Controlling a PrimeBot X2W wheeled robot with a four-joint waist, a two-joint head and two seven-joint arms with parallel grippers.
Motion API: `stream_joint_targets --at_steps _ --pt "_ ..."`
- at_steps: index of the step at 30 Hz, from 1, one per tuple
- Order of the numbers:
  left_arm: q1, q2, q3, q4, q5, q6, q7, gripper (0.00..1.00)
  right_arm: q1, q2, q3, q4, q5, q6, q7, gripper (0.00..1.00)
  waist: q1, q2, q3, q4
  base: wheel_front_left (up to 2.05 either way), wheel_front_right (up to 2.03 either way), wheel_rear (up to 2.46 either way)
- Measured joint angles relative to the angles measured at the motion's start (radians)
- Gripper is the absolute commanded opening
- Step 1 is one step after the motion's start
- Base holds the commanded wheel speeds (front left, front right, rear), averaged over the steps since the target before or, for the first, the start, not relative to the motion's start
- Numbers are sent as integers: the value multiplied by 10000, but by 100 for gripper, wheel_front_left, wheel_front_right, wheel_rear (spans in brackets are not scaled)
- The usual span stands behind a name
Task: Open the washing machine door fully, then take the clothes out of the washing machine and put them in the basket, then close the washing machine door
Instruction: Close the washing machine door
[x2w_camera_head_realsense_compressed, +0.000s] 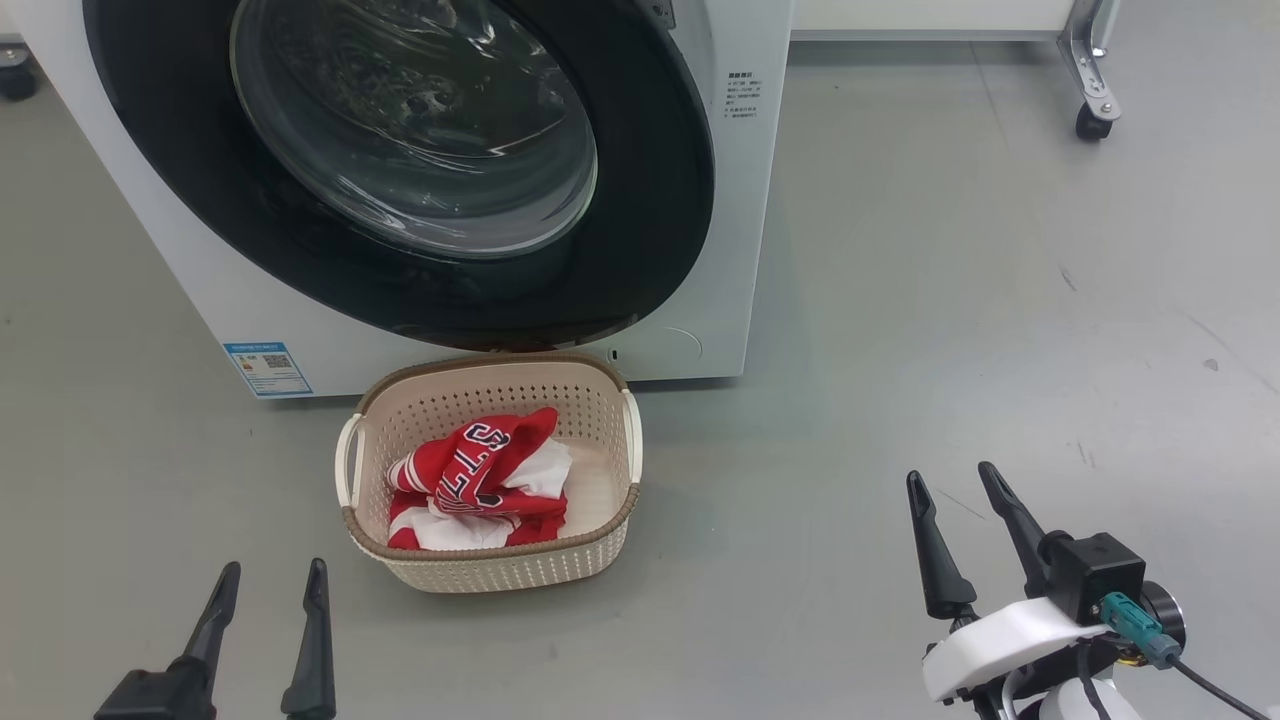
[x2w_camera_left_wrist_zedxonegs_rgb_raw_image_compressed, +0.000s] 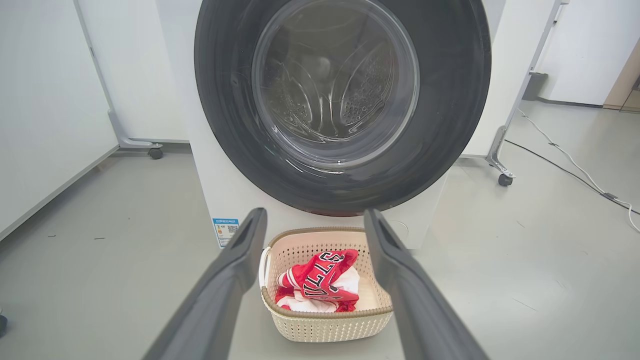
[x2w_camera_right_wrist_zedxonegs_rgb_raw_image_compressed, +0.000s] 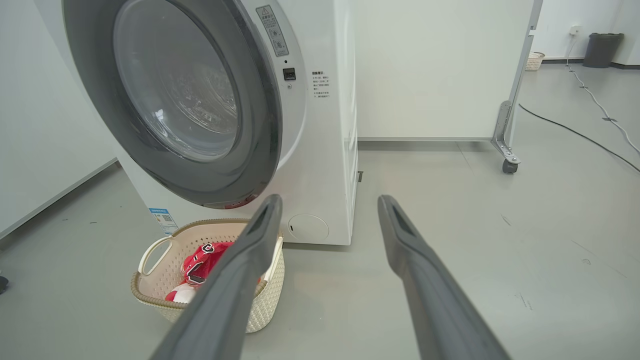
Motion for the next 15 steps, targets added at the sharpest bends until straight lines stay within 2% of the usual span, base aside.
stream_joint_targets --at_steps 15 --pt "2 -224 69 8 270 29 44 100 65 2 0 -12 0 0 0 100 0 0 9 -8 0 0 0"
